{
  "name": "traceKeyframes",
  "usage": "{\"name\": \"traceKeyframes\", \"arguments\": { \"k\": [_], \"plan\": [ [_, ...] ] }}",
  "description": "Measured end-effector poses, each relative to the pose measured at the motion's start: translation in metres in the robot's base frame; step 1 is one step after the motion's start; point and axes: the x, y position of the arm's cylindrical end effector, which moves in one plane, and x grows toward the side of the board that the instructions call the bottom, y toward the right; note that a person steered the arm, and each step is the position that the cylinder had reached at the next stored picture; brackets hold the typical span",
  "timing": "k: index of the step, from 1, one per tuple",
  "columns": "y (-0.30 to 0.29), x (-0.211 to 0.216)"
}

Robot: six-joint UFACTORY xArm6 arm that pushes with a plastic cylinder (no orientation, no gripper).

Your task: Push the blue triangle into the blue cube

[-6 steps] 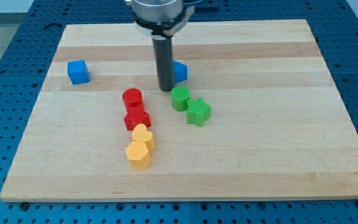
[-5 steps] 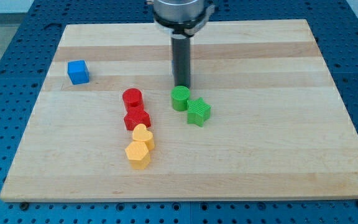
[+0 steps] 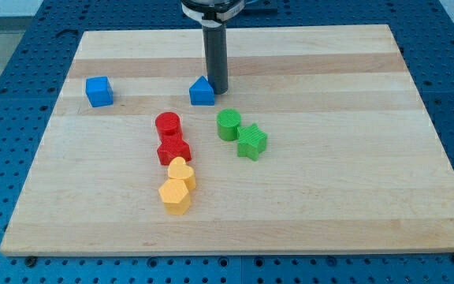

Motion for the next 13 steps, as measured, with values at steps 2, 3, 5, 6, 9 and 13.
{"name": "traceKeyframes", "arguments": {
  "k": [2,3,5,6,9,13],
  "plan": [
    [-0.007,0.0],
    [-0.054,0.0],
    [-0.05,0.0],
    [-0.003,0.002],
    [-0.036,0.045],
    [-0.1,0.019]
  ]
}}
